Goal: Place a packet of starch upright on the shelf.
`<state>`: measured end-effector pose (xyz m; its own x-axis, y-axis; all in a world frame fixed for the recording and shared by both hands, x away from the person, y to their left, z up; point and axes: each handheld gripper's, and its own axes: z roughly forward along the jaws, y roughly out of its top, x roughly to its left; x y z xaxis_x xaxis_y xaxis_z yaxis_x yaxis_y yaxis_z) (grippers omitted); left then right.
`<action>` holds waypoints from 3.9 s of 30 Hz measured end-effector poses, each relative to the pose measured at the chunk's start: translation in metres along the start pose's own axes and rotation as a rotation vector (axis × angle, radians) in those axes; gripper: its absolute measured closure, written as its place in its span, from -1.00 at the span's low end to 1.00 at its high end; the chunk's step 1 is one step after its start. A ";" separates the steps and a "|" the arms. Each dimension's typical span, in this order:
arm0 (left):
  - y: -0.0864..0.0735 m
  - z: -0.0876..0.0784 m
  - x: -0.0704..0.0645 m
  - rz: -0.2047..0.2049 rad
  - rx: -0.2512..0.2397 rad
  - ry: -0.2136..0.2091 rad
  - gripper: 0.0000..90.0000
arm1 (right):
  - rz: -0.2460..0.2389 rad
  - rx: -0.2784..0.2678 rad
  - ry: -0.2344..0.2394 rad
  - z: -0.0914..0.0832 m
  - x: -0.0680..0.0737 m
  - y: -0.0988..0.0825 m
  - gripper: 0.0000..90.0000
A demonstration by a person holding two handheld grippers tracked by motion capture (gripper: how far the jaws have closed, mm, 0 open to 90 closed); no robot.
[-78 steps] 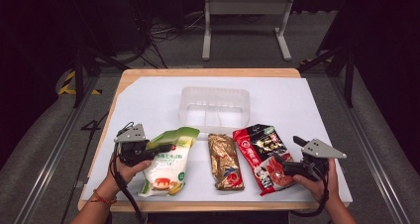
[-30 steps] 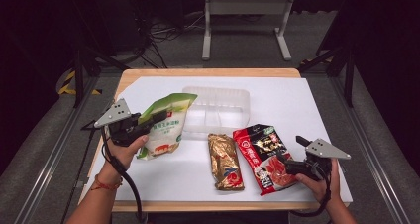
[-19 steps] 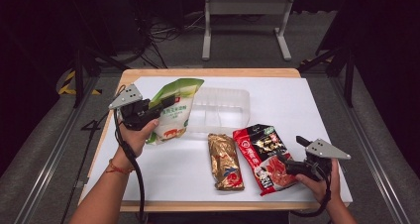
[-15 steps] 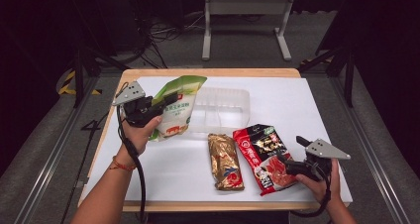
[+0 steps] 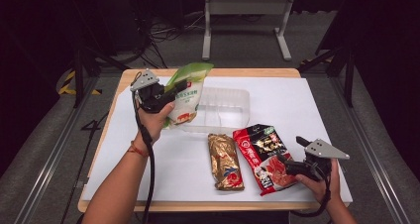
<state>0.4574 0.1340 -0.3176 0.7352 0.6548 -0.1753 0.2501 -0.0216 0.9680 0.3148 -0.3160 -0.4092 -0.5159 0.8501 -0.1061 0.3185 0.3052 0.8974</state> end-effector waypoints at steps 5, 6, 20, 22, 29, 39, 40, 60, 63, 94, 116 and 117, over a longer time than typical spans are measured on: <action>0.000 0.013 -0.001 0.000 0.002 0.036 1.00 | -0.001 0.003 0.000 0.000 0.000 -0.001 -0.70; 0.001 0.015 -0.001 0.004 0.005 0.043 1.00 | -0.001 0.005 0.002 0.000 -0.001 -0.001 -0.70; 0.001 0.057 0.001 0.034 0.021 0.152 1.00 | -0.009 0.006 0.017 0.000 0.000 -0.001 -0.70; 0.000 0.062 0.001 0.033 0.019 0.159 1.00 | -0.010 0.012 0.019 0.000 0.000 -0.002 -0.70; 0.002 0.074 0.004 0.051 0.024 0.210 1.00 | -0.010 0.013 0.021 0.000 0.000 -0.002 -0.70; 0.004 0.080 0.010 0.086 0.048 0.293 1.00 | -0.015 0.021 0.027 0.001 0.001 -0.003 -0.70; 0.002 0.082 0.011 0.083 0.046 0.295 1.00 | -0.014 0.022 0.027 0.001 0.001 -0.003 -0.70; -0.020 0.080 0.012 0.078 0.122 0.177 0.89 | -0.023 0.030 0.031 0.002 0.003 -0.004 -0.70; -0.019 0.075 0.011 0.099 0.128 0.169 0.88 | -0.026 0.030 0.032 0.002 0.003 -0.004 -0.70; -0.046 0.033 0.009 0.184 0.194 0.089 0.79 | -0.033 0.042 0.031 0.004 0.005 -0.004 -0.69; -0.064 0.001 0.002 0.226 0.241 0.044 0.63 | -0.053 0.054 0.029 0.005 0.006 -0.004 -0.69; -0.065 -0.002 0.001 0.230 0.247 0.030 0.62 | -0.053 0.053 0.030 0.005 0.007 -0.004 -0.69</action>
<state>0.4405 0.1377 -0.3807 0.7722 0.6333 0.0517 0.2276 -0.3516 0.9080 0.3140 -0.3097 -0.4157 -0.5561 0.8194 -0.1391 0.3313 0.3720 0.8671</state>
